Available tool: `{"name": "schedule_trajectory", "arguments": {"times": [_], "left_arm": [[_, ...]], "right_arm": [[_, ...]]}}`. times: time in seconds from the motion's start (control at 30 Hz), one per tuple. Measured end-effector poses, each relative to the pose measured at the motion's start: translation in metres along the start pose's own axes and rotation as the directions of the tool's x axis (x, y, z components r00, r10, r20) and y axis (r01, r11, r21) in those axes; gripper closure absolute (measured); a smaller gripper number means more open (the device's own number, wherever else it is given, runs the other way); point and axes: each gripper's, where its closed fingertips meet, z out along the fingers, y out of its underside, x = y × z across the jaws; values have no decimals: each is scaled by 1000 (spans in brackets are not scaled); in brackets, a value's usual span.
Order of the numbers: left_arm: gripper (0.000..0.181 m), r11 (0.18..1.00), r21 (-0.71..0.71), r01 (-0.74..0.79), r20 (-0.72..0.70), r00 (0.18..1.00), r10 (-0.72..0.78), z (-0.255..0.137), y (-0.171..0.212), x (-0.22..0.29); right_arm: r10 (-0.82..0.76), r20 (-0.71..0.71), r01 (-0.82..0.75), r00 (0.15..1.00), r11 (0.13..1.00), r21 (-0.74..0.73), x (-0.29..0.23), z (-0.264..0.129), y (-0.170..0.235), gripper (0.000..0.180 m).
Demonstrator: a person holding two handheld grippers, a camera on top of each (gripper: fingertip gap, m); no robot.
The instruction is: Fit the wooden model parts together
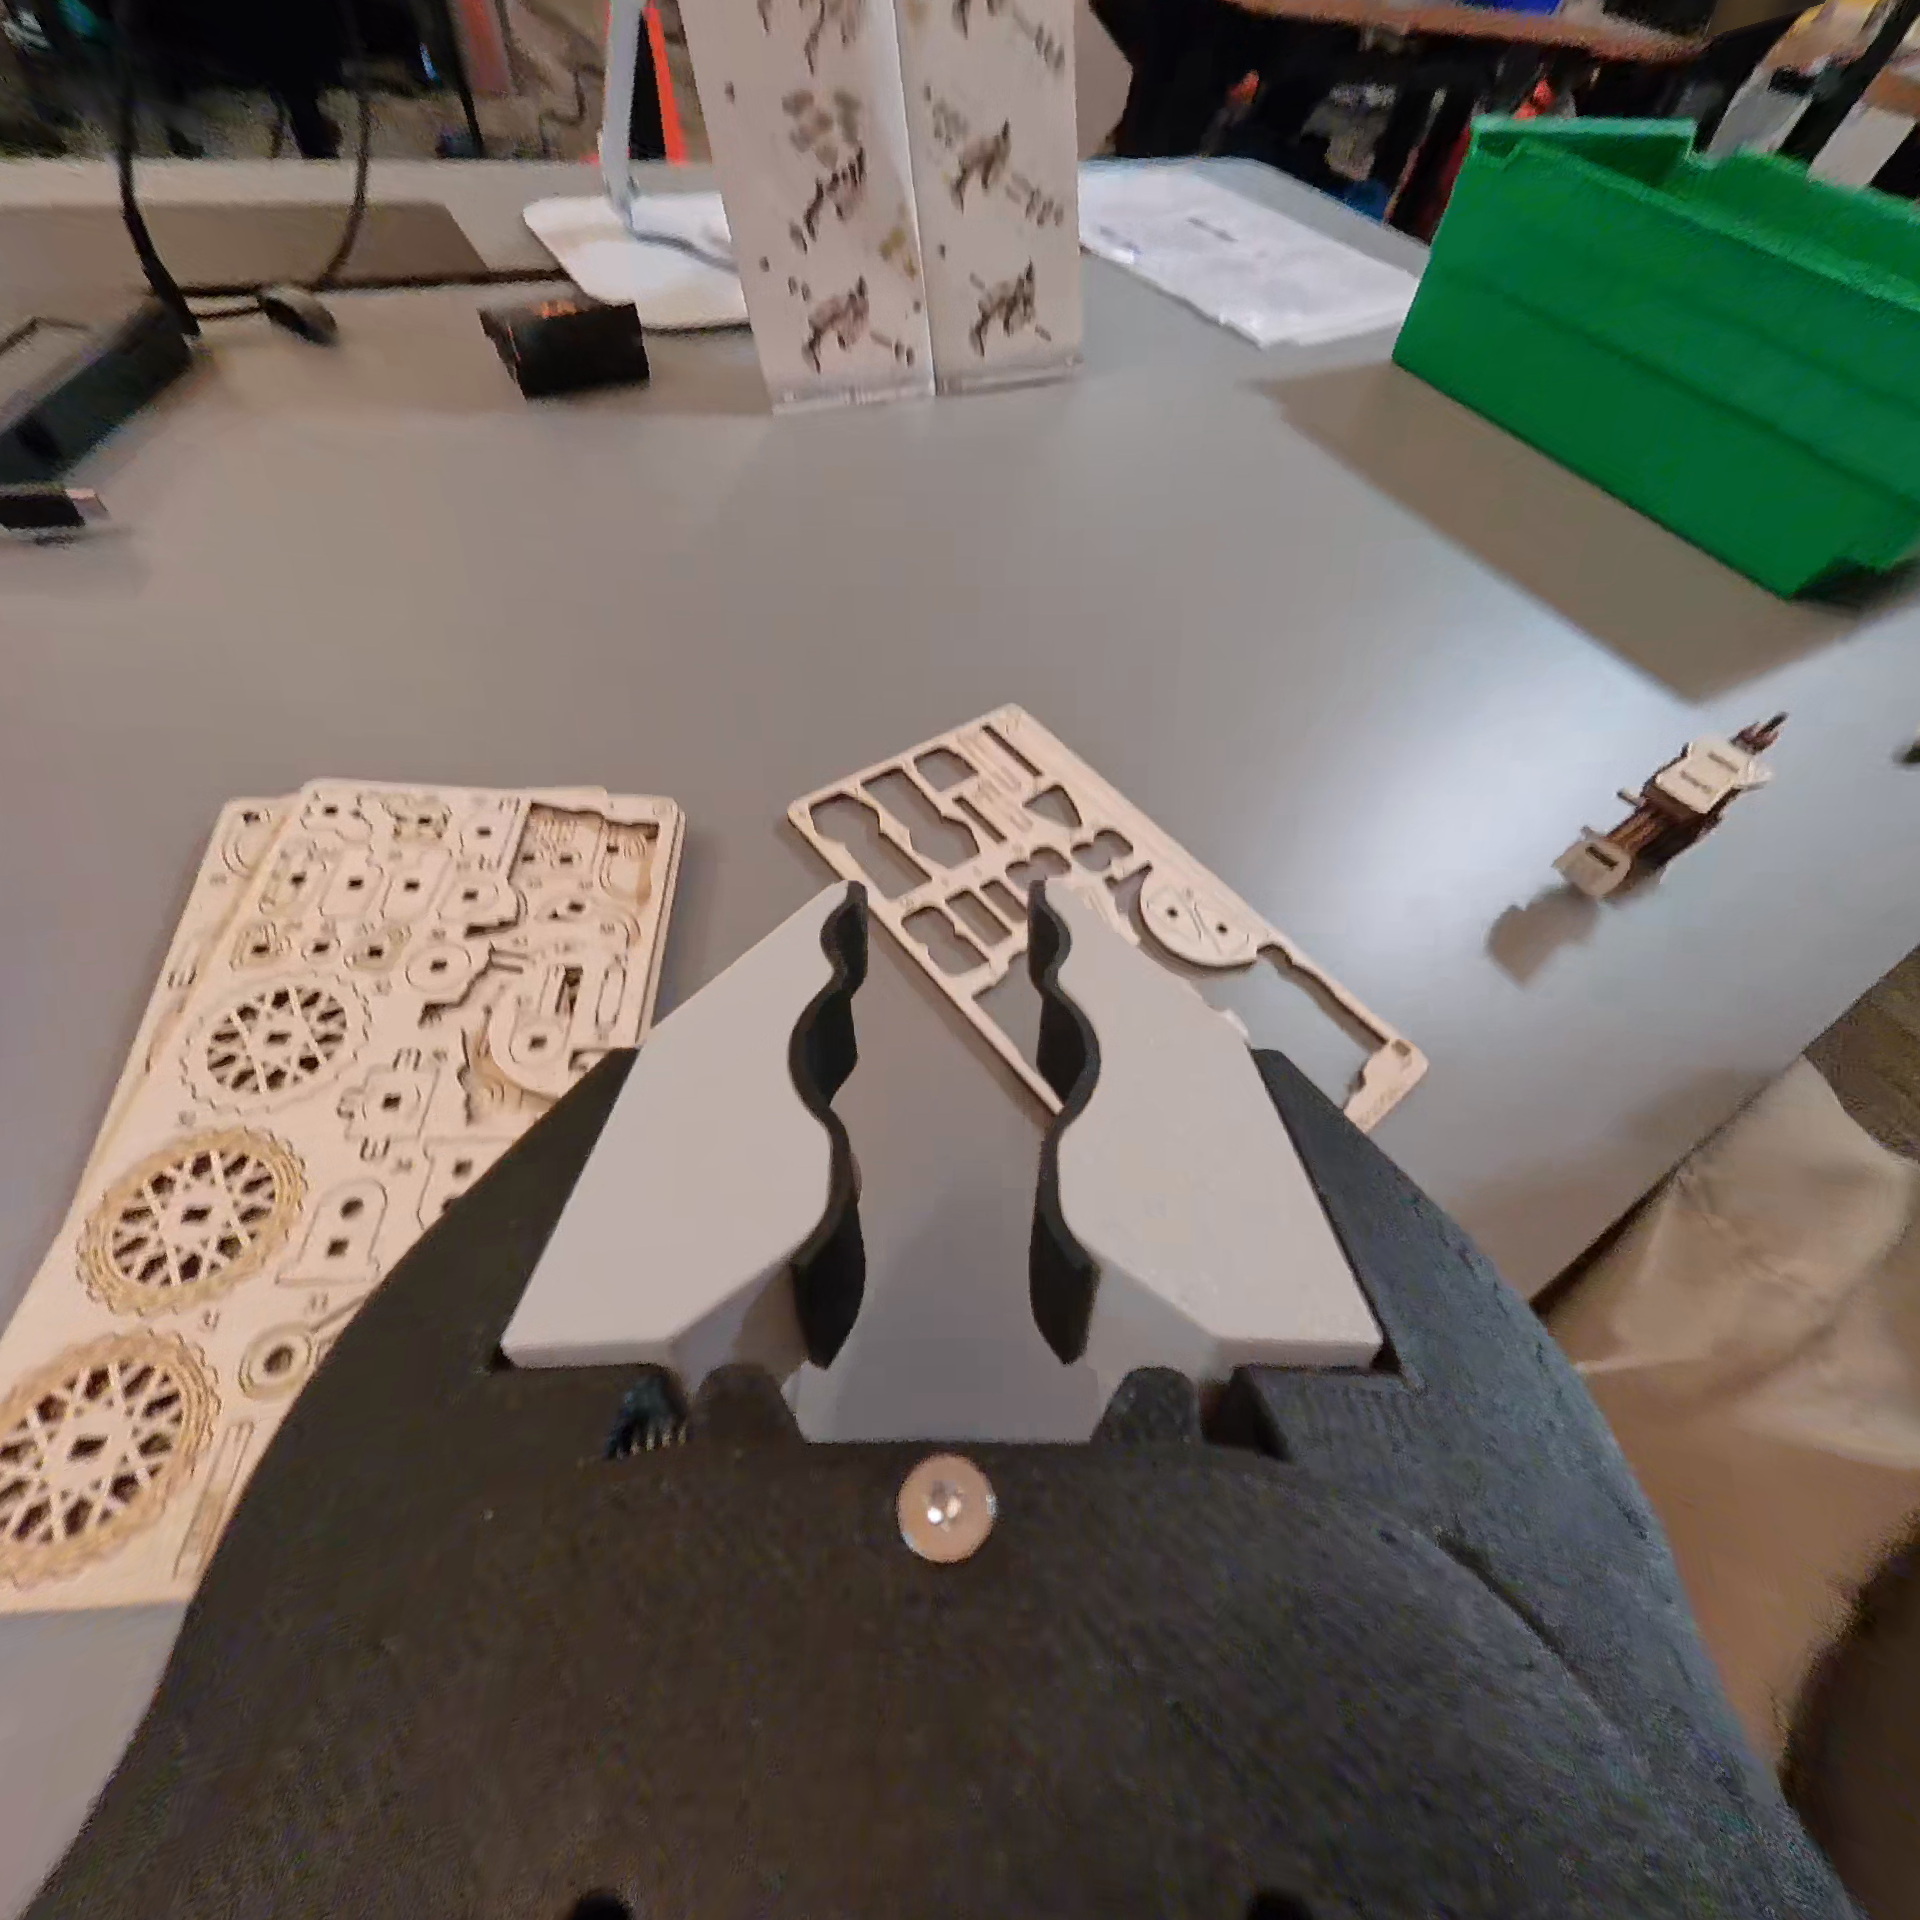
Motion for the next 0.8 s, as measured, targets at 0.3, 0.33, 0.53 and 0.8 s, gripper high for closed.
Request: {"name": "schedule_trajectory", "arguments": {"times": [0.3, 0.33, 0.53, 0.8], "left_arm": [[153, 995, -93, -35, 20, 999, 37, -18, 32, 11], [153, 994, -105, -26, 11, 1000, 28, -19, 36, 14], [147, 994, -106, 10, 25, 1000, -7, -28, 44, 21], [159, 989, -147, 2, 50, 999, 6, -7, 34, 20]], "right_arm": [[-60, 96, 62, 994, 998, -20, -13, 30, -6, 152], [-69, 102, 72, 992, 997, -20, -14, 33, -7, 152], [-69, 160, 76, 985, 997, -34, -23, 47, -7, 149], [-83, 123, 86, 989, 996, -22, -21, 36, -4, 147]]}}
